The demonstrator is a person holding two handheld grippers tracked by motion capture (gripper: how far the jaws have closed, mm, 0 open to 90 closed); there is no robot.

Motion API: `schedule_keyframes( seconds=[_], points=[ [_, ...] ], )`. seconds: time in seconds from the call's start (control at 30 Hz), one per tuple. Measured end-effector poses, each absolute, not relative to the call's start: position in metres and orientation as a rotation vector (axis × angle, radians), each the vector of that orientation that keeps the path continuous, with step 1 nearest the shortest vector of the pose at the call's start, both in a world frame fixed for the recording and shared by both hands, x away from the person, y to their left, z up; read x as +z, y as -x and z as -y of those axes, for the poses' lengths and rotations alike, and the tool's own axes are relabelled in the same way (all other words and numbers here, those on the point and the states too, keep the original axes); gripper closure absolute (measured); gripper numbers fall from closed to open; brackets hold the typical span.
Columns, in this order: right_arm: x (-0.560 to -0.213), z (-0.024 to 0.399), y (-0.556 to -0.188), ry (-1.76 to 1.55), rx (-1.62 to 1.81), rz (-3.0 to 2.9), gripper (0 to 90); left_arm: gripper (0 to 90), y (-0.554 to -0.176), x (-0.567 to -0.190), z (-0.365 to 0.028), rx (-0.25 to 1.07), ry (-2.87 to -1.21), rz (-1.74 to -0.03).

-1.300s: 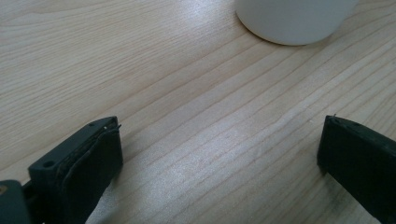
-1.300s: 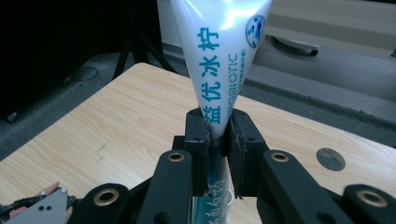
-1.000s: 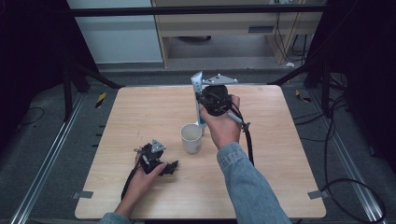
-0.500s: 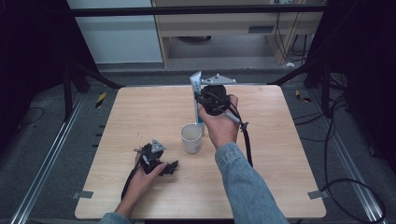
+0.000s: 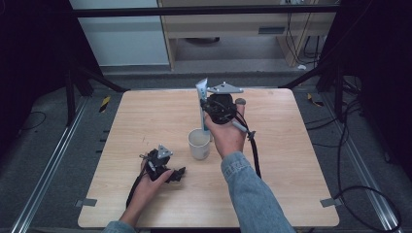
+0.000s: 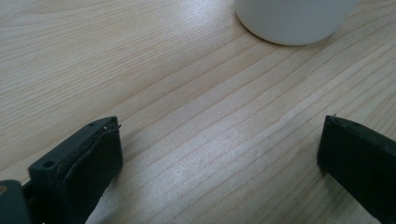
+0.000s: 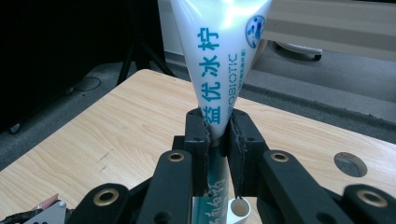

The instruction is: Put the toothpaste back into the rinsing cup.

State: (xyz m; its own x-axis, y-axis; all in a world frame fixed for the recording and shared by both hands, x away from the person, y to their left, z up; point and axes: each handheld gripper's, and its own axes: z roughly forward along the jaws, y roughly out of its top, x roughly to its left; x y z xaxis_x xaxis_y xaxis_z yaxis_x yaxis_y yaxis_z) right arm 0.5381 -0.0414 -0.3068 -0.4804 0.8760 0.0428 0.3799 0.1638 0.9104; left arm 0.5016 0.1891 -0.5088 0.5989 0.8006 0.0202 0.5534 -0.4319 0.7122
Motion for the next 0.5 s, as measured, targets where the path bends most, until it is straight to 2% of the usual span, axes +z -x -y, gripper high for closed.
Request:
schedule_keyframes(
  seconds=[0.5],
  points=[
    [-0.319, 0.030, -0.533, -1.201, 1.333, -1.929, 79.0, 0.0, -0.502, -0.509, -0.189, 0.471, -2.149, -1.065]
  ],
)
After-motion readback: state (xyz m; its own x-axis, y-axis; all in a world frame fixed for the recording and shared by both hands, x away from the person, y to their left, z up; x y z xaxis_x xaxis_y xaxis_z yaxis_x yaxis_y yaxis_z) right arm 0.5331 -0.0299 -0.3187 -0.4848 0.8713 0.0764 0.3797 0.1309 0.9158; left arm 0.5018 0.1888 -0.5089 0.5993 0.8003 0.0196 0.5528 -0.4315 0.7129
